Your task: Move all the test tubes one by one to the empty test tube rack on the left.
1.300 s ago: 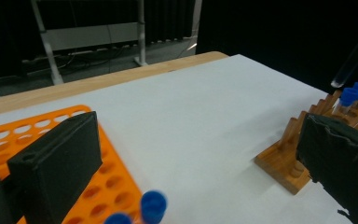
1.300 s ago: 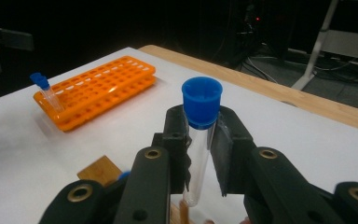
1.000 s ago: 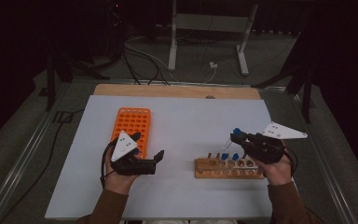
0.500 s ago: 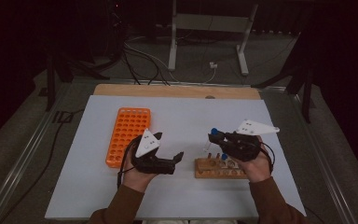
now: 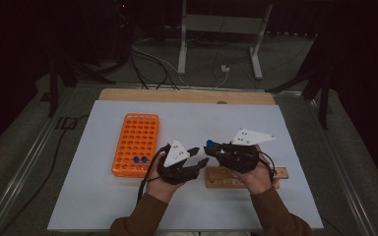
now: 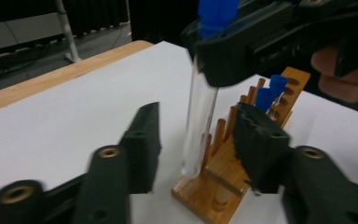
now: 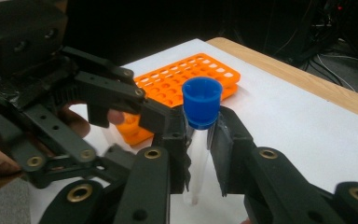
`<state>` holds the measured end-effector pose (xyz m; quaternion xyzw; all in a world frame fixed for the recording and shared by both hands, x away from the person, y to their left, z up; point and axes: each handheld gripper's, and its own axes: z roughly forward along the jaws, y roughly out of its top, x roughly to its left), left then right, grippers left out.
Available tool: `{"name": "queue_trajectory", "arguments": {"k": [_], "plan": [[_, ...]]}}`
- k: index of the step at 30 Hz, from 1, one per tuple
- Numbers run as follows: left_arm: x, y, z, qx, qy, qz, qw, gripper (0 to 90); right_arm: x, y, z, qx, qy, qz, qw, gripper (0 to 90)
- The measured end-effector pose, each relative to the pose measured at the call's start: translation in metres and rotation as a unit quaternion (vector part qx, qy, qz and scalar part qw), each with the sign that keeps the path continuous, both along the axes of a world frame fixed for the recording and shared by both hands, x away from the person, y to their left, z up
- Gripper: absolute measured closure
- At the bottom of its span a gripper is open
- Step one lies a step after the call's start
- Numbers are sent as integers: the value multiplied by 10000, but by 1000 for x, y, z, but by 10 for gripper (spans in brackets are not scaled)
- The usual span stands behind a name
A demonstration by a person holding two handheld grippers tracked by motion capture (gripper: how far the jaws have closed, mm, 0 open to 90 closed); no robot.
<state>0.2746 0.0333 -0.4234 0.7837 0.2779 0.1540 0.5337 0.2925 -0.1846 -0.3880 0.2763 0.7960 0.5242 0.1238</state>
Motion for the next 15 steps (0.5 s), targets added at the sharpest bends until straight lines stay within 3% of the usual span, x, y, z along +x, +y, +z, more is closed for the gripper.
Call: {"name": "queue_trajectory", "arguments": {"k": [4,8,13,15], "plan": [[1,-2,-1,-53,3,-51,10000,691,-1,2,0,-9,3,51,10000,765],[1,-3,-2,-41,-2,-77,10000,758,-2,2,0,-23,25,86,10000,765],[1,-4,-2,-8,-40,-112,9999,782,-2,2,-1,-32,41,114,9999,763],[2,-3,-3,25,-40,-64,10000,783,-2,1,-1,0,46,121,9999,712]]}}
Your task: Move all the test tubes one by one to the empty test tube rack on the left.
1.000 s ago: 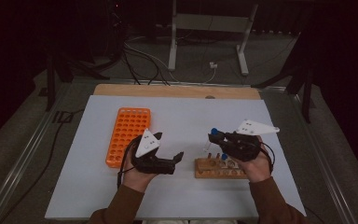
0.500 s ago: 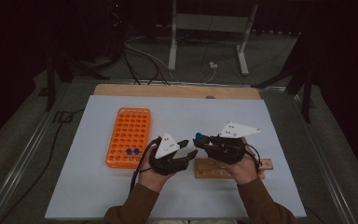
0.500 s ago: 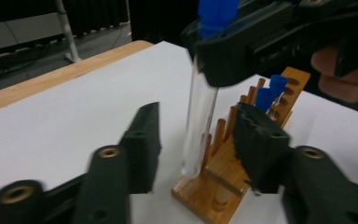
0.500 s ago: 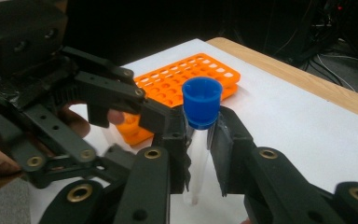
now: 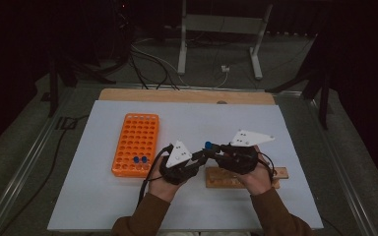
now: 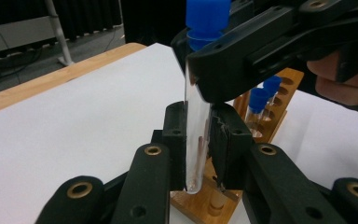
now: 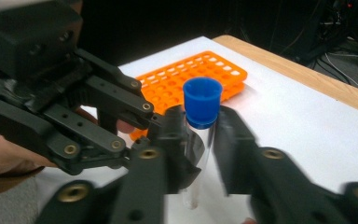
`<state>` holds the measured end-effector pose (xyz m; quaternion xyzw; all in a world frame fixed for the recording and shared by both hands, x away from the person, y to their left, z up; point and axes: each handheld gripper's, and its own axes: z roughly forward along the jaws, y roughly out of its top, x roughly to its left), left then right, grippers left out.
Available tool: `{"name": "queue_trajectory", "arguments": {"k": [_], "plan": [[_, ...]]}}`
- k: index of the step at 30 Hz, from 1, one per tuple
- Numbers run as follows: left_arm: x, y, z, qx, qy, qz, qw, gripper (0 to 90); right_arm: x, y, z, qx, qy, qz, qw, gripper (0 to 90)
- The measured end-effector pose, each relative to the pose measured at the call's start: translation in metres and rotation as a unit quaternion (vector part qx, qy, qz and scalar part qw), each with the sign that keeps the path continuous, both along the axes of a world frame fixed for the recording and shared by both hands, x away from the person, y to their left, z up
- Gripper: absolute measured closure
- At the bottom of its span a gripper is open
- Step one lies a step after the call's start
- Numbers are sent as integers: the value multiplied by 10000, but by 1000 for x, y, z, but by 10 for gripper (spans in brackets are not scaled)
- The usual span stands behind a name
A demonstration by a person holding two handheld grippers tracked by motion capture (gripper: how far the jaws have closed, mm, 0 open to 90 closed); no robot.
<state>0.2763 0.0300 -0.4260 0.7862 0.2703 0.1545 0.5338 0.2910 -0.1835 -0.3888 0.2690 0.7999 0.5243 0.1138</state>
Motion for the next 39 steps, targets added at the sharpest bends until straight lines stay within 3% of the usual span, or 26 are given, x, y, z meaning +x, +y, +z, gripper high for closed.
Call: {"name": "queue_trajectory", "arguments": {"k": [7,11,14,21,25,39], "plan": [[4,10,-1,26,56,245,9997,783,0,-13,4,210,-22,-113,9997,416],[5,20,1,20,53,378,9993,783,3,-25,4,148,-77,-463,9988,234],[5,27,3,-11,40,475,9989,782,4,-33,3,113,-67,-690,9975,147],[7,50,7,-100,21,688,9976,782,5,-58,-2,109,-64,-1092,9939,36],[8,64,11,-117,-40,840,9964,782,5,-70,-4,94,-75,-1232,9923,22],[13,127,18,-247,-138,1549,9875,782,0,-96,-1,119,-170,-1513,9883,20]]}}
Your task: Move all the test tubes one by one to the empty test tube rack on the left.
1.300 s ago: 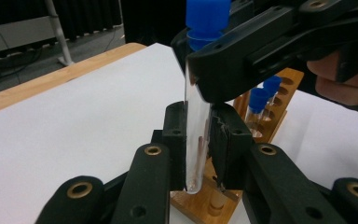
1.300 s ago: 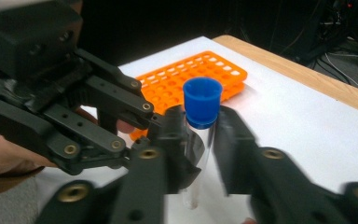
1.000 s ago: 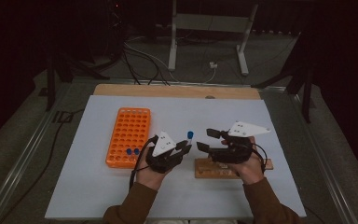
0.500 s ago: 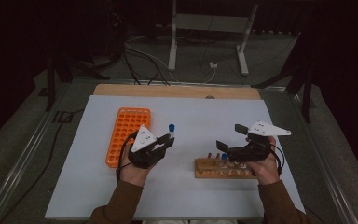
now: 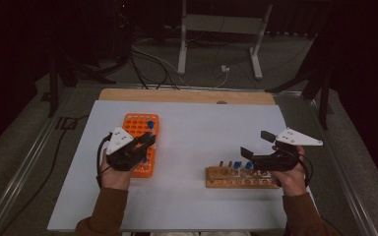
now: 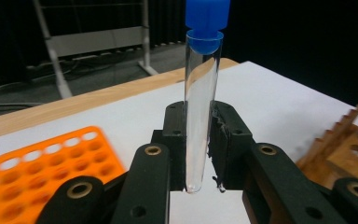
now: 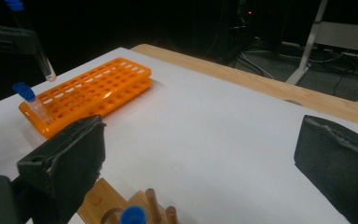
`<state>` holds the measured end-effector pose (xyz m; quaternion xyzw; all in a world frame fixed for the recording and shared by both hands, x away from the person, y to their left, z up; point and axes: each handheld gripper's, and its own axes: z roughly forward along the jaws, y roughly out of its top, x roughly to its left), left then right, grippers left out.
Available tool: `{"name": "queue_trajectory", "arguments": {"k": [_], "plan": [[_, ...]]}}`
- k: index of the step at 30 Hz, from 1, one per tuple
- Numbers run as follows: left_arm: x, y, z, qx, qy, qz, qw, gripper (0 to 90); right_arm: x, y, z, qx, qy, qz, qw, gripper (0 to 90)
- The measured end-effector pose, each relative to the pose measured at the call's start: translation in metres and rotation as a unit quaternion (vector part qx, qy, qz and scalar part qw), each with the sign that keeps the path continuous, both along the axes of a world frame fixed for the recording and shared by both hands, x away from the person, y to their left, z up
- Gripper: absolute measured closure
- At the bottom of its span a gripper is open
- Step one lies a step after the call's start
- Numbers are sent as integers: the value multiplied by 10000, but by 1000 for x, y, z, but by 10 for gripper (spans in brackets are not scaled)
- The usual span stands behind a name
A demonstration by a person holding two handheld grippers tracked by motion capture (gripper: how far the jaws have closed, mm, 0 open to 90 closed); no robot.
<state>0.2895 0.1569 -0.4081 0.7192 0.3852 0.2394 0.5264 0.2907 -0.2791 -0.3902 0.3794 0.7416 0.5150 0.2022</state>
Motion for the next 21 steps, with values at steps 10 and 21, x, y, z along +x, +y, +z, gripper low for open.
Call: {"name": "queue_trajectory", "arguments": {"k": [10,21], "plan": [[-6,33,-12,56,76,259,9996,782,-3,-14,0,32,-8,-144,9999,20],[-15,54,-27,99,170,401,9990,781,-5,-27,-2,30,0,-279,9996,21]]}}
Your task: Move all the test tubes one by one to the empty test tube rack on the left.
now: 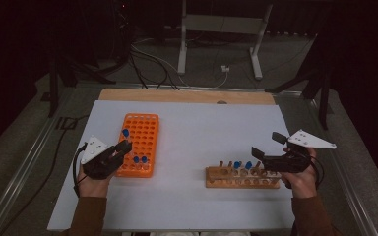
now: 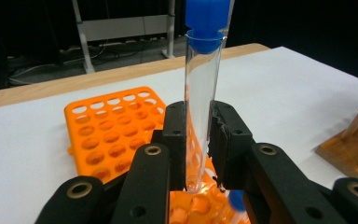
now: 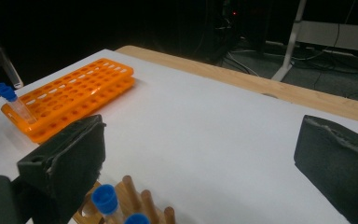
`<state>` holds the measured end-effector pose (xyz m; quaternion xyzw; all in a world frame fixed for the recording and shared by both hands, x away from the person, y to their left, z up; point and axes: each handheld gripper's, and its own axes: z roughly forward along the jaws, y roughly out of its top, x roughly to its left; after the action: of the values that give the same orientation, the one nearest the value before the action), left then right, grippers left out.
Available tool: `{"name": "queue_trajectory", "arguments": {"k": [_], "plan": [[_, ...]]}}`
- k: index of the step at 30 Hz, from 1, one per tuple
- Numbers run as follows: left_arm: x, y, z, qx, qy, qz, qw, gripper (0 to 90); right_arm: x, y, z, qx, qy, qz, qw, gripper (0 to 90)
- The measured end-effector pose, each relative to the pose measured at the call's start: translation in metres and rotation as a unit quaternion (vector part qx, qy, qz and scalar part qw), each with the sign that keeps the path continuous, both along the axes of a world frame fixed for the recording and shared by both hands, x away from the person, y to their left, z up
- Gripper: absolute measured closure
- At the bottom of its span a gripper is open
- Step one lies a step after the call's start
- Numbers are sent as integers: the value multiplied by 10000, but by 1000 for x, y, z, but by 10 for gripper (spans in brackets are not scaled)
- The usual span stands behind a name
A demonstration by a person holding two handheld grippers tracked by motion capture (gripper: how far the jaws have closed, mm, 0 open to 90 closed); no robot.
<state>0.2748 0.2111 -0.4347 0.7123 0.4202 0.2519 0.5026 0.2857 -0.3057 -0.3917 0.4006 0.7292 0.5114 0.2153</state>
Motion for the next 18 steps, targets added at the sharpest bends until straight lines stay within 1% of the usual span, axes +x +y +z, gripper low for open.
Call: {"name": "queue_trajectory", "arguments": {"k": [10,13,18], "plan": [[-10,13,-16,-95,135,55,9998,781,-3,-8,-4,39,23,-42,10000,21],[-12,15,-21,-166,176,55,9997,781,-3,-8,-5,61,21,-45,10000,21],[-14,15,-29,-216,277,37,9994,780,-3,-7,-6,72,25,-27,10000,21]]}}
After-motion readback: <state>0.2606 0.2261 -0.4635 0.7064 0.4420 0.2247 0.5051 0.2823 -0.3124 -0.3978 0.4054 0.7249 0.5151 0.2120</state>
